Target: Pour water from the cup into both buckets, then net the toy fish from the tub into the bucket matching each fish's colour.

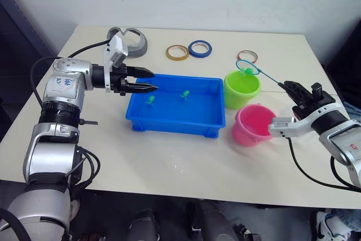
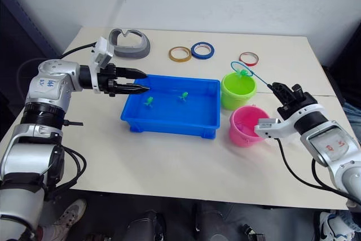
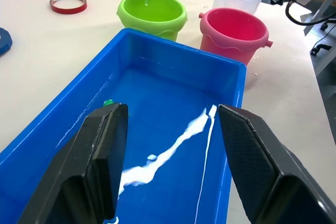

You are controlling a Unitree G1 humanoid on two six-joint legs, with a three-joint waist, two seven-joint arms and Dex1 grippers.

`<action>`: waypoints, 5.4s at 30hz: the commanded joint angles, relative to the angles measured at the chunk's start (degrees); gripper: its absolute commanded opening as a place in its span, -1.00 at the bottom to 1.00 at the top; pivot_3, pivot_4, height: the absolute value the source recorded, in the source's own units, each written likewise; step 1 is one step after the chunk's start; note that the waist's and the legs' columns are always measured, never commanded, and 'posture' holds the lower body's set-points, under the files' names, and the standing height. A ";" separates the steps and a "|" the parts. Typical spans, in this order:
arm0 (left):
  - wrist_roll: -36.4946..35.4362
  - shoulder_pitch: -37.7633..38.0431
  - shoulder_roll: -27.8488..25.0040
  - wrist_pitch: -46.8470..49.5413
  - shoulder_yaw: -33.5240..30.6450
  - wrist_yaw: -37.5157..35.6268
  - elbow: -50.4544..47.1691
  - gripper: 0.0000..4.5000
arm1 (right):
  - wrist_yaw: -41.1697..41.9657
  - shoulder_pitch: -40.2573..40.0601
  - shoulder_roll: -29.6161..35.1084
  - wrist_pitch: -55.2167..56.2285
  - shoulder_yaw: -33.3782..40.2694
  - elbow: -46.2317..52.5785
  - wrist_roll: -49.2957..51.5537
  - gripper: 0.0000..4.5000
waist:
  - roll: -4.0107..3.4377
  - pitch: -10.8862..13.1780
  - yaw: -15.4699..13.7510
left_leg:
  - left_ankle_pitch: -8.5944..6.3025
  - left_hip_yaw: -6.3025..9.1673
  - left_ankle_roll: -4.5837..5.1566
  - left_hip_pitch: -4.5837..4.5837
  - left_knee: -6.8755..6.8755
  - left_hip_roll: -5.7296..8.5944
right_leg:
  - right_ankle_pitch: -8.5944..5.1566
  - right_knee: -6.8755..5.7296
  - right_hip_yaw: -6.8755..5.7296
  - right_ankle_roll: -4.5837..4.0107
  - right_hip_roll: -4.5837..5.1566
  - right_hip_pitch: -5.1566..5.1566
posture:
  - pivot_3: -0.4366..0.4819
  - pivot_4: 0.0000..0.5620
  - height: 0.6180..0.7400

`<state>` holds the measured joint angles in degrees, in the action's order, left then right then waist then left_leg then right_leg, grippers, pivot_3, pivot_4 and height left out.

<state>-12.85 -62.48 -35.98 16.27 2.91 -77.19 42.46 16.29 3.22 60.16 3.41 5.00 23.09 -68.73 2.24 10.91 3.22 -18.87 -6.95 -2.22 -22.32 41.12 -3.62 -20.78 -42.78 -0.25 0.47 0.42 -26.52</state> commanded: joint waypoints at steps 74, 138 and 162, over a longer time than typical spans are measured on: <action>-4.76 13.70 -14.49 11.86 -7.51 6.33 -22.16 0.34 | 16.36 40.36 -31.74 -88.90 -13.58 -0.15 74.88 -1.00 | 0.04 -0.01 1.35 | -0.03 0.24 0.08 -0.14 0.03 -0.01 | -0.01 -0.06 -0.14 -0.06 0.11 -0.08 | -0.05 -0.47 0.22; -1.47 -0.35 -0.46 2.30 -2.45 1.53 -3.95 0.34 | 12.58 18.09 8.64 -47.58 -10.23 9.50 63.97 -1.00 | 0.00 0.01 0.81 | -0.02 0.19 0.08 -0.18 -0.60 -0.02 | 0.01 0.72 -0.14 0.03 0.03 -0.05 | -0.05 -0.47 0.22; -1.31 -0.73 0.10 1.59 -2.44 1.43 -3.05 0.34 | -0.63 4.25 11.50 -19.53 -12.25 0.90 15.70 -1.00 | 0.00 0.01 -0.03 | 0.01 0.07 0.03 -0.10 -0.55 -0.03 | 0.01 0.62 -0.10 0.02 0.02 -0.05 | -0.05 -0.47 0.22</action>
<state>-14.07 -61.55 -35.61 18.63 1.11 -75.24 39.52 17.12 7.91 71.72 -17.21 -10.47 23.97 -49.96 2.23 10.92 3.20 -18.87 -6.89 -2.19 -22.41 40.59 -3.65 -20.77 -42.16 -0.34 0.50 0.43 -26.57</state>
